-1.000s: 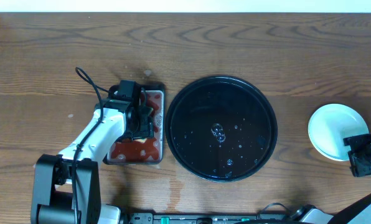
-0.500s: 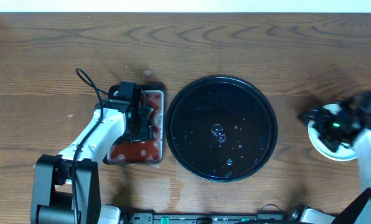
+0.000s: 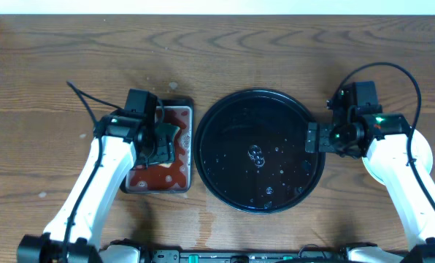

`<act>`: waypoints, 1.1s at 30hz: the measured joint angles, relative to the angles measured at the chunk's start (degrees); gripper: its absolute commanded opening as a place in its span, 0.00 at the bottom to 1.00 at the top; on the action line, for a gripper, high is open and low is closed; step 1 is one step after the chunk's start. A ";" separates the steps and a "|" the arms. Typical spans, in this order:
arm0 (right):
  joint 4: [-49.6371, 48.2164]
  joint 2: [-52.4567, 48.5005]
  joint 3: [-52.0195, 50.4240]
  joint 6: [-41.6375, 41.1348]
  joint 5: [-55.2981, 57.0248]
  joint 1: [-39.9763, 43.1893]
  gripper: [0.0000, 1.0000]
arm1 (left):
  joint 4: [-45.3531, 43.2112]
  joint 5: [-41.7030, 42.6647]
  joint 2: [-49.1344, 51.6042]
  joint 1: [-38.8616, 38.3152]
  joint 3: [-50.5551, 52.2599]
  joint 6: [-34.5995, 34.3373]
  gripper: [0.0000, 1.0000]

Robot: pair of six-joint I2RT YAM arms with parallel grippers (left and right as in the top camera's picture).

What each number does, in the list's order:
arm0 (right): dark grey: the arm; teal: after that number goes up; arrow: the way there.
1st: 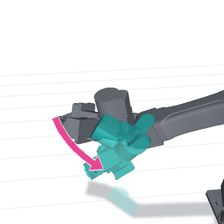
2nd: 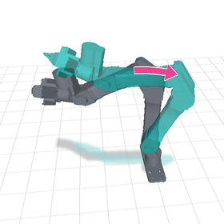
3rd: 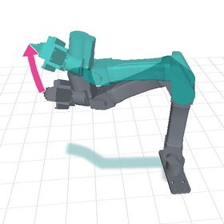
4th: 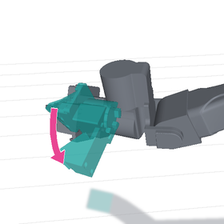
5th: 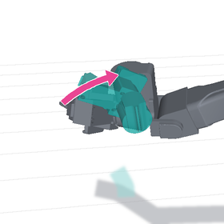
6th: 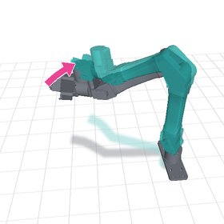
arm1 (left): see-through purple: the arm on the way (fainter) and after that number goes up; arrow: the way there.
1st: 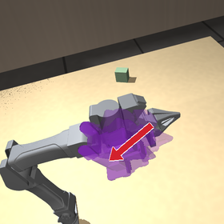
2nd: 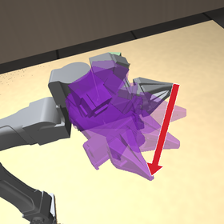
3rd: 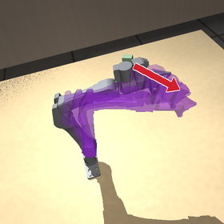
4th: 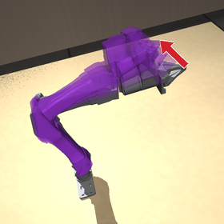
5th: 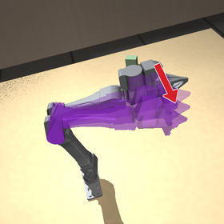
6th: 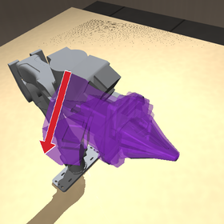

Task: Clean dirty plates on tray and stack at the side

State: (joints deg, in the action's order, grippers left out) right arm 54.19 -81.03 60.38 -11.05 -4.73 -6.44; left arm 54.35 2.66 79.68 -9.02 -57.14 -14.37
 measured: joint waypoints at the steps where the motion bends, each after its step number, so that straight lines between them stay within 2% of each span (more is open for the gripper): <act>1: 0.39 0.28 0.42 0.02 0.68 -0.44 0.99 | 0.35 0.00 -1.01 0.00 0.00 -0.26 0.79; 10: 4.74 9.51 0.57 -0.02 3.39 -1.01 0.99 | -0.13 0.00 -18.95 0.00 3.43 -0.81 0.79; 14: 3.56 18.10 -1.27 -0.04 3.96 -1.55 0.99 | -0.74 0.00 -28.59 0.00 6.80 -0.83 0.79; 21: 0.94 39.12 -10.10 -0.04 4.96 -2.49 0.99 | -0.72 0.00 -45.33 0.02 11.85 -0.83 0.79; 26: 3.72 46.97 -11.37 -0.07 5.42 -2.49 0.99 | -0.76 0.00 -48.74 0.02 12.52 -0.81 0.79; 33: 8.35 49.29 -11.52 -0.07 5.66 -2.49 0.99 | -0.76 0.00 -48.78 0.02 12.52 -0.81 0.79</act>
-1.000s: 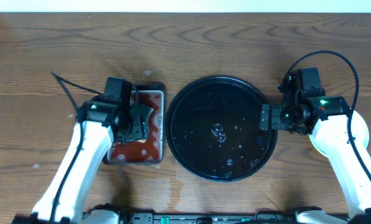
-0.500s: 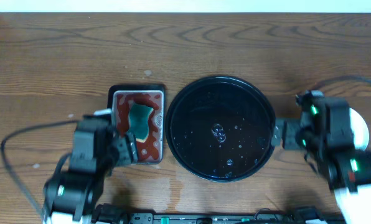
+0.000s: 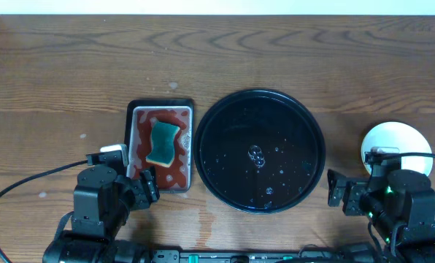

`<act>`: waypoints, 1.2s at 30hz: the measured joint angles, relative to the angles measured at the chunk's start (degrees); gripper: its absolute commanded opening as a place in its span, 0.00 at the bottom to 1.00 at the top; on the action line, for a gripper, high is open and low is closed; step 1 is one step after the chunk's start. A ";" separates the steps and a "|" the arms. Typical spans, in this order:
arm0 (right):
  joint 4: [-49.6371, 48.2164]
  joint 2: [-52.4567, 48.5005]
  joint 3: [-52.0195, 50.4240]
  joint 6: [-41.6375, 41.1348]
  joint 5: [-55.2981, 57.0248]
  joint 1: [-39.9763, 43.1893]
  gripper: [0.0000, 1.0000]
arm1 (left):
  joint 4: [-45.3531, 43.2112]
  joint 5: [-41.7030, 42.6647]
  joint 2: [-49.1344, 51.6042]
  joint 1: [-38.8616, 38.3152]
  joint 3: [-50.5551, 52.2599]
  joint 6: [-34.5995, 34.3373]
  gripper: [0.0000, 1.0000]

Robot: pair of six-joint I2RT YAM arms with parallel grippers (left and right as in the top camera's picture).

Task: Clean dirty plates on tray and stack at the side

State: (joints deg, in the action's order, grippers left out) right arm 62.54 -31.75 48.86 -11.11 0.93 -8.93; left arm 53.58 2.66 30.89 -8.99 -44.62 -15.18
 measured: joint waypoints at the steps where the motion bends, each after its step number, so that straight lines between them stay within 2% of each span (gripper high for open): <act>1: 0.50 0.00 -0.07 0.00 0.00 0.00 0.99 | 0.00 0.00 0.00 0.00 0.00 -0.02 0.79; 16: 1.77 0.24 -0.33 0.00 0.33 0.00 0.99 | 0.00 0.00 0.00 0.00 0.00 -0.02 0.79; 22: 1.70 5.01 -3.43 0.02 2.19 0.35 0.99 | -0.02 0.00 0.00 0.00 0.02 -0.02 0.79; 26: -5.86 12.15 -9.44 0.42 2.49 2.58 0.99 | -0.02 0.00 0.00 0.00 0.09 0.00 0.79; 36: -31.95 29.31 -27.10 3.08 -0.98 6.45 0.99 | -0.02 0.00 0.00 -0.02 0.17 0.00 0.79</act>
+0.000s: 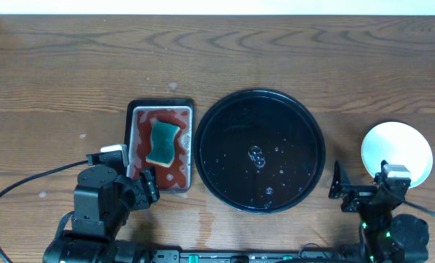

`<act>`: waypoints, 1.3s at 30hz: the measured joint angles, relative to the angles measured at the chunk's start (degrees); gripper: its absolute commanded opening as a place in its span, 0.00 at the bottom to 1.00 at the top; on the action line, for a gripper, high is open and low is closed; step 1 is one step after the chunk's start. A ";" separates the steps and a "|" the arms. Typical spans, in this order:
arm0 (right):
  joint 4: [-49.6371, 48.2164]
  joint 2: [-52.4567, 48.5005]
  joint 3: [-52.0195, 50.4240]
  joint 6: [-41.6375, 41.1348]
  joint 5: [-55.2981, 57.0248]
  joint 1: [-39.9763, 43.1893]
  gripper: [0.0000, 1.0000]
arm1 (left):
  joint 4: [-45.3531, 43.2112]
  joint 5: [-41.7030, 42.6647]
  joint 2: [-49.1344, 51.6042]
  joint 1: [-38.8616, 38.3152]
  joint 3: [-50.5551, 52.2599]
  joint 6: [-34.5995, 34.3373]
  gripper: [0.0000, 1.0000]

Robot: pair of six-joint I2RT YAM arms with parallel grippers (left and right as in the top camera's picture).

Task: Clean dirty plates on tray and stack at the side

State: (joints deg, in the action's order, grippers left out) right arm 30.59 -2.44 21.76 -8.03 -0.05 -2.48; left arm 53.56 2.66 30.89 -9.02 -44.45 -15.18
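A round black tray (pixel 260 150) sits mid-table, wet with droplets and holding no plates. A white plate (pixel 397 153) lies on the table to its right. Left of the tray stands a small rectangular dish (pixel 139 146) smeared with red, with a green sponge (pixel 163 142) lying in it. My left gripper (pixel 148 186) is pulled back at the front edge, just below the dish, holding nothing. My right gripper (pixel 339 186) is drawn back at the front right, between the tray and the plate, also holding nothing. How far either pair of jaws is parted does not show from above.
The wooden table's far edge meets a white wall at the top. A black cable (pixel 28 186) trails from the left arm across the front left of the table. Small wet spots mark the wood near the dish.
The right arm has drawn further back toward the front edge, and the white plate now shows whole. The left arm, sponge, dish and tray are as they were.
First my left gripper was over the sponge in the red dish and my right gripper was at the tray's right rim, its arm covering the plate. Then both arms were back at the front edge with the sponge lying free. Now the right arm sits lower still.
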 measured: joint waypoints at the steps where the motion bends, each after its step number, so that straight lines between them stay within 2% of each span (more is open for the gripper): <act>1: -2.93 0.92 -1.55 0.02 -0.13 0.07 0.99 | 0.00 0.00 0.00 0.00 0.00 0.00 0.79; 15: -34.73 1.81 -19.10 0.31 -0.39 0.07 0.99 | 0.02 0.00 0.00 0.00 -0.02 -0.02 0.79; 23: -26.53 1.77 -21.35 1.88 -0.35 0.04 0.99 | 0.04 0.00 0.00 0.00 0.00 0.00 0.79; 29: -26.56 1.77 -21.35 5.64 -0.37 0.04 0.99 | 0.02 0.00 0.00 0.00 0.00 -0.02 0.79; 39: -26.53 1.77 -21.35 6.86 -0.37 0.04 0.99 | 0.02 0.00 0.00 0.02 0.00 0.00 0.79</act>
